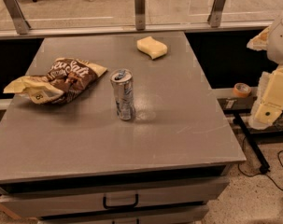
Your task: Pick brown chip bag
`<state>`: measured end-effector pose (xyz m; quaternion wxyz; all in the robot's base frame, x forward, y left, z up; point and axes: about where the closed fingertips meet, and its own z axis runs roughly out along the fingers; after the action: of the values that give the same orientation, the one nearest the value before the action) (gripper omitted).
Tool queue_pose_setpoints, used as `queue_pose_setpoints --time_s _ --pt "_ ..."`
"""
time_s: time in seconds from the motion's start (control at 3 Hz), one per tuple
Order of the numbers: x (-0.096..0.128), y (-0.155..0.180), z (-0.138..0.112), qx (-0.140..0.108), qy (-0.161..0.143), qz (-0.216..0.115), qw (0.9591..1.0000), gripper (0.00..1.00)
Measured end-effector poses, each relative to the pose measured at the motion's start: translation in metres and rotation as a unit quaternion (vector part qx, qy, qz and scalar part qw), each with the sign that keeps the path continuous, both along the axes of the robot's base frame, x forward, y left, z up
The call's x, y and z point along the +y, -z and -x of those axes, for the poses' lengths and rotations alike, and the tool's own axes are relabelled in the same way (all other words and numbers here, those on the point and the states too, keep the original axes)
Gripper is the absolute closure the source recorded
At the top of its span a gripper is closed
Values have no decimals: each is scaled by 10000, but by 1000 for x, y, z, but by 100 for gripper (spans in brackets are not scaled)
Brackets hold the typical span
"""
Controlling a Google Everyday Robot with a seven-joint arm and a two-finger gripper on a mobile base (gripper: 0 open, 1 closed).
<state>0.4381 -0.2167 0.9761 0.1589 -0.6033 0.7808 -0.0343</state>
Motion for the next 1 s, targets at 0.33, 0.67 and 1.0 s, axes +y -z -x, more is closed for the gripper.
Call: queue_pose_setpoints --time_s 0.33,0.67,1.0 --pt "0 0 0 -1 -1 0 10000 0" --pt "30 -13 -10 -246 -615 -89 9978 0" --pt "94 -24 -31 -666 -1565 -327 9849 0"
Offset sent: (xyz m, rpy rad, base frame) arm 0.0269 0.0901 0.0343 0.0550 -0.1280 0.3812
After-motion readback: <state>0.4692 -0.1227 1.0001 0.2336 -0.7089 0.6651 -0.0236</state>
